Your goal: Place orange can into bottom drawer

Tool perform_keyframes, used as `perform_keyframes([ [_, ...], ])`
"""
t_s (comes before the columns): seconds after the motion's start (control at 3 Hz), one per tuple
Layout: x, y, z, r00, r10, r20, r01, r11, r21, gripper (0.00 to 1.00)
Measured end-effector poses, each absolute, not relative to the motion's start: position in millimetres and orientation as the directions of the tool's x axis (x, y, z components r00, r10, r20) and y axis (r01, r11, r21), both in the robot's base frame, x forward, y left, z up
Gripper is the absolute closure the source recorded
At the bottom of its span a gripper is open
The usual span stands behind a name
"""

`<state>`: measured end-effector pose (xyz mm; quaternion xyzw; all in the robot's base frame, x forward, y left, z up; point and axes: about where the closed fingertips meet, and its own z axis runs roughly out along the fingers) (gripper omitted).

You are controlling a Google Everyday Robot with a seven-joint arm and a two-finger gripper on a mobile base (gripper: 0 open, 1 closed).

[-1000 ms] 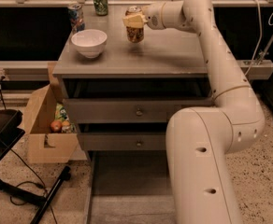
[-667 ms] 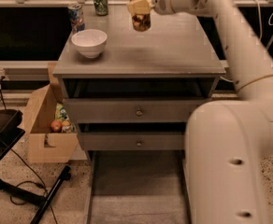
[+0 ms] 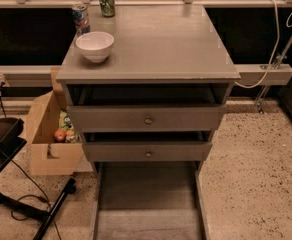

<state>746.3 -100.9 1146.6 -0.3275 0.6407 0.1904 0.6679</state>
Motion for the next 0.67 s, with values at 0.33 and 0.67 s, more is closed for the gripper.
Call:
perform_keyframes([
  [0.33, 669.4, -105.2, 1217.1, 0.234, -0.107, -0.966, -0.61, 0.758, -0.232, 1.0],
  [0.67, 622.5, -86.5, 1185.3, 0.219, -0.058, -0.974, -0.649, 0.737, -0.19, 1.0],
])
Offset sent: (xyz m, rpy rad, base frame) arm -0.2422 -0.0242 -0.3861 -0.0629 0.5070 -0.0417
